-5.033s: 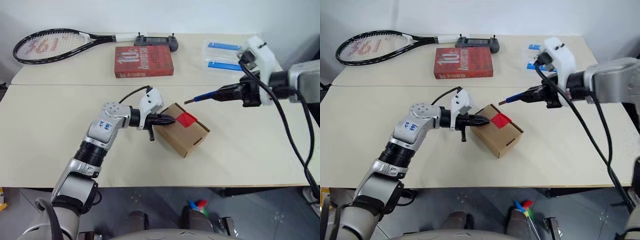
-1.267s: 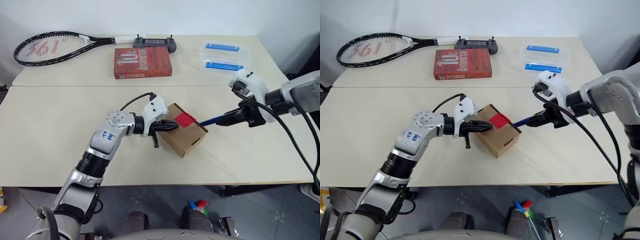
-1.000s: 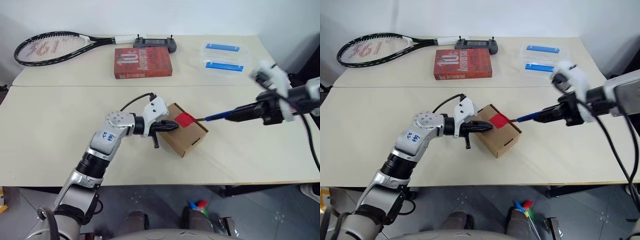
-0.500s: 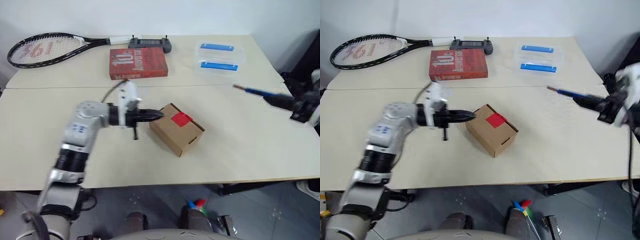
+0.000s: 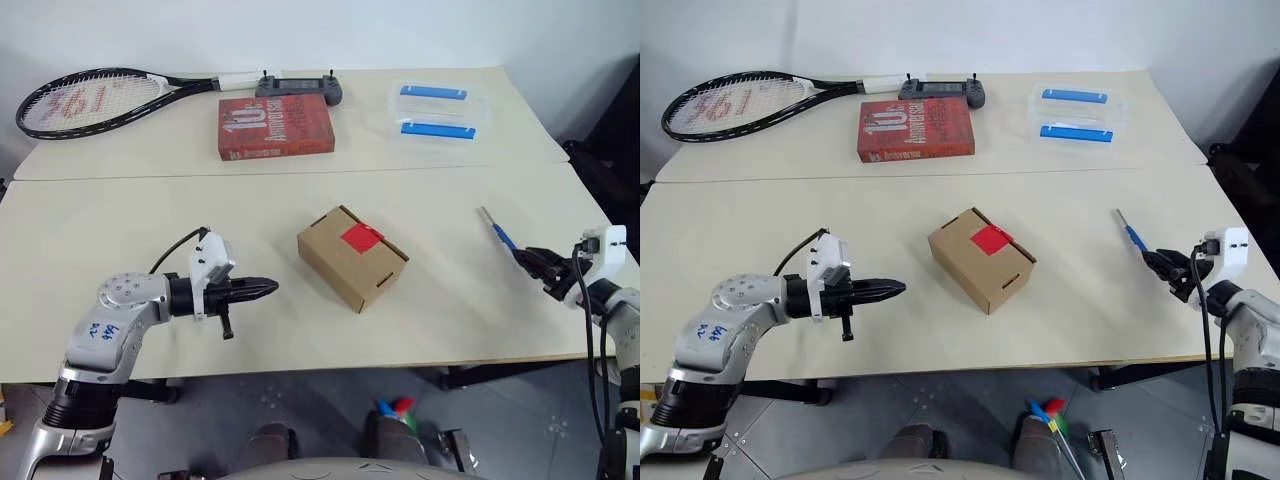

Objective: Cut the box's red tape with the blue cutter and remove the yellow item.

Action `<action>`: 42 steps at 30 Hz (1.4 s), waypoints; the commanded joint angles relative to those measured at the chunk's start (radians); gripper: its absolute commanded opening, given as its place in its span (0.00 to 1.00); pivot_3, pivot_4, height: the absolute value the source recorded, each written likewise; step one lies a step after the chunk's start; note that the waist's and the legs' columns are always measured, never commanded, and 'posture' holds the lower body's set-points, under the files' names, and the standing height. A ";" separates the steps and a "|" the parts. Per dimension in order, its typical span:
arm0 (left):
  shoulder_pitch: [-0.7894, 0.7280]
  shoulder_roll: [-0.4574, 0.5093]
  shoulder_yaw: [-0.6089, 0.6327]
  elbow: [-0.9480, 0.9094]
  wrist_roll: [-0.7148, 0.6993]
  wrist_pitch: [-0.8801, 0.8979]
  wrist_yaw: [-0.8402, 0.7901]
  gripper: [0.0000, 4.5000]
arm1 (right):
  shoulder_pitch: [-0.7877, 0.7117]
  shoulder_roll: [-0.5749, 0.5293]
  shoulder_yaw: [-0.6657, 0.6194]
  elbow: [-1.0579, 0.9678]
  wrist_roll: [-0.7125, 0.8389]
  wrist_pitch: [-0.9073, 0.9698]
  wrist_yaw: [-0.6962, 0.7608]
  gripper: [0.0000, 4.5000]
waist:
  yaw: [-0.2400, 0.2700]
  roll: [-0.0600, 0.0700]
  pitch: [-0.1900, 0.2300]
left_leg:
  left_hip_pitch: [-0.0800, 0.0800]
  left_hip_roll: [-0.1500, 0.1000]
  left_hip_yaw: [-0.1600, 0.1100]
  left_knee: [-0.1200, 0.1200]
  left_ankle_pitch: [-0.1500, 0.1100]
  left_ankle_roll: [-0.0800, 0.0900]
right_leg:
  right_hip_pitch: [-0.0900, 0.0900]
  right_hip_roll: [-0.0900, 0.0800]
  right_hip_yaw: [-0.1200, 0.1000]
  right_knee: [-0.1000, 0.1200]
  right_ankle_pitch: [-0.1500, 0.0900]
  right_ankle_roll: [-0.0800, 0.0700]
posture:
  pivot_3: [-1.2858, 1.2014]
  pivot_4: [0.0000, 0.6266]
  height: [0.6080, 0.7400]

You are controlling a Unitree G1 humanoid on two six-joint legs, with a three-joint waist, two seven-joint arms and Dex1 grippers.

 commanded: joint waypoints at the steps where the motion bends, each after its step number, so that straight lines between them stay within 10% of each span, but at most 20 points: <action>1: 0.003 -0.023 0.049 -0.061 -0.023 -0.010 0.068 0.00 | -0.001 -0.084 -0.084 -0.091 0.042 -0.018 0.053 0.54 | -0.001 0.000 0.000 | 0.000 0.000 0.000 0.000 0.000 0.000 | 0.000 0.000 0.000 0.000 0.000 0.000 | 0.52 0.24 1.00; 6: 0.004 -0.020 0.043 -0.055 -0.014 0.052 0.136 0.00 | 0.010 -0.143 -0.020 -0.275 0.094 0.091 0.180 0.50 | -0.004 0.001 0.000 | 0.003 0.001 0.002 -0.001 0.000 0.000 | 0.000 0.000 0.002 0.001 0.000 0.000 | 0.52 0.24 1.00; 14: -0.022 -0.116 -0.054 -0.081 -0.009 0.137 0.245 0.00 | -0.076 0.031 0.278 -0.319 -0.157 -0.132 0.103 0.01 | 0.002 -0.001 -0.001 | 0.004 0.001 0.004 0.000 0.000 0.000 | 0.001 0.001 0.004 0.001 0.001 -0.001 | 0.52 0.24 1.00; 28: -0.089 -0.245 -0.189 -0.037 0.094 0.168 0.384 0.00 | -0.093 0.215 0.475 -0.398 -0.135 -0.067 0.249 0.01 | -0.002 -0.001 -0.001 | 0.003 0.001 0.004 0.000 0.000 0.000 | 0.000 0.001 0.004 0.001 0.001 -0.001 | 0.52 0.24 1.00; 42: 0.030 -0.117 -0.145 -0.182 0.038 0.213 0.295 0.00 | 0.039 0.249 0.543 -0.719 -0.114 0.131 0.176 0.01 | 0.001 -0.001 -0.001 | 0.004 0.002 0.004 0.000 -0.001 -0.001 | 0.000 0.002 0.004 0.001 0.001 -0.001 | 0.52 0.24 1.00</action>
